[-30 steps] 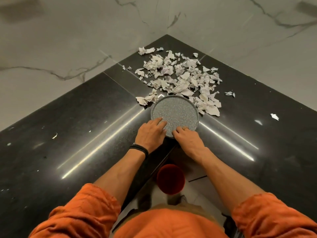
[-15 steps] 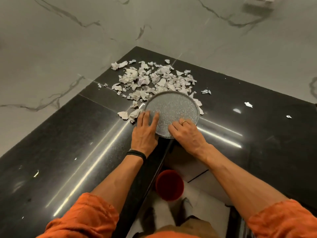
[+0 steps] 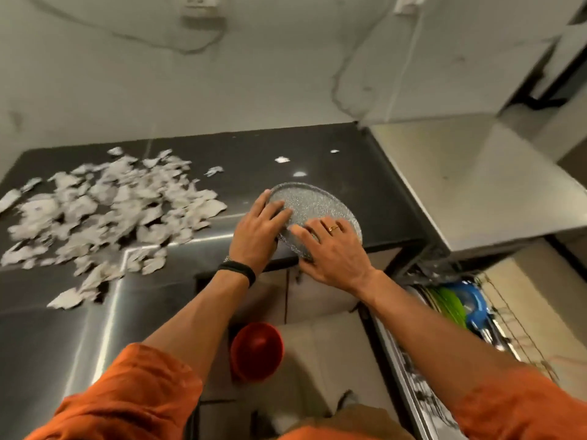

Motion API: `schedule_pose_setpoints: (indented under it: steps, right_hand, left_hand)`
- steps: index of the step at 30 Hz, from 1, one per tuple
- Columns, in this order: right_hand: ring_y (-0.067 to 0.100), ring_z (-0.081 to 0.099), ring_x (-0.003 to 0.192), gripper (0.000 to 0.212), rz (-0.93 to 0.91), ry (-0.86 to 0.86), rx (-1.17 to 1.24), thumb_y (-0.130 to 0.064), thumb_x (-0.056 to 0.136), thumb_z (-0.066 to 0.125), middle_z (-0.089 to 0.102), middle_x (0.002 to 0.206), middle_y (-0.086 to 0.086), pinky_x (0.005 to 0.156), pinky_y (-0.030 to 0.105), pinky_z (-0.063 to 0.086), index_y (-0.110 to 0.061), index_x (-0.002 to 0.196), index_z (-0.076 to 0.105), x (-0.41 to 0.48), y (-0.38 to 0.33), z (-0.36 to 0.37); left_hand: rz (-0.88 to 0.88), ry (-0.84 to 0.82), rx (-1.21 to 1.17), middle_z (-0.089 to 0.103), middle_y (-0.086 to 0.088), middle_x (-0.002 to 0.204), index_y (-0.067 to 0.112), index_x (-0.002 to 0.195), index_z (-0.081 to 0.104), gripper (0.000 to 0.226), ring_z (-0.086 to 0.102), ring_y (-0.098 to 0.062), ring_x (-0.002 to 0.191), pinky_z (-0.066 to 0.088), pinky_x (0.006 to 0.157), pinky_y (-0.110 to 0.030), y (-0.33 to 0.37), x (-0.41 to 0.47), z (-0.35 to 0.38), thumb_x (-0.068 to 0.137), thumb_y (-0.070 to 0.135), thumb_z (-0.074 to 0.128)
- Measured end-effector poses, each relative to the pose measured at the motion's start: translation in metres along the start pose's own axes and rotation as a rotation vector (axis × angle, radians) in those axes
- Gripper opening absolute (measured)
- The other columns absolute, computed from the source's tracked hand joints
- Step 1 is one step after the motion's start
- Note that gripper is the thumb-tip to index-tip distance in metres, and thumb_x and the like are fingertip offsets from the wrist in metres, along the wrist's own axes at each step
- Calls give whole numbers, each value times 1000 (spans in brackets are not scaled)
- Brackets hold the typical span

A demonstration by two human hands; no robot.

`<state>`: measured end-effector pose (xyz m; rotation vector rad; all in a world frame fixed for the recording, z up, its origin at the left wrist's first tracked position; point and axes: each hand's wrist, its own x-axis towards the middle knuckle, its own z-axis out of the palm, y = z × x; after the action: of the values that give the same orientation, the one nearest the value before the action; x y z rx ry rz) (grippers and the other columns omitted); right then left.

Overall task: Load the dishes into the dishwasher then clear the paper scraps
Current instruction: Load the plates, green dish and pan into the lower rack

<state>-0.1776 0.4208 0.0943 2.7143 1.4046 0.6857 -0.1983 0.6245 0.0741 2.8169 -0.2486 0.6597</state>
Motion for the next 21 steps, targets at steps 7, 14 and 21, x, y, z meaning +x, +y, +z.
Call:
schedule_pose_setpoints:
  steps: [7,14,21]
  right_hand:
    - [23,66,108,64,345,-95,14,-38,86,55,68,124,5,80,41,57,-13,145,49,-113,75,-22]
    - [24,69,57,36,503,-214,-44,-32,89,54,75,89,2,45,30,48,-13,117,66,-242,123,-24]
    - [19,64,48,36,700,-321,37,-37,80,77,71,76,-2,41,26,43,-17,108,68,-326,123,-9]
  left_hand:
    - [246,-115,-4,70,-2,121,19,113,69,34,55,-31,131,42,102,-48,123,55,44,84,13,53]
    - [368,-318,-85,71,-1,122,21,117,72,50,52,-31,135,20,117,-67,243,64,111,73,-4,75]
    - [599,-678,-184,67,2,126,24,120,70,48,49,-24,133,36,111,-50,321,61,163,79,0,66]
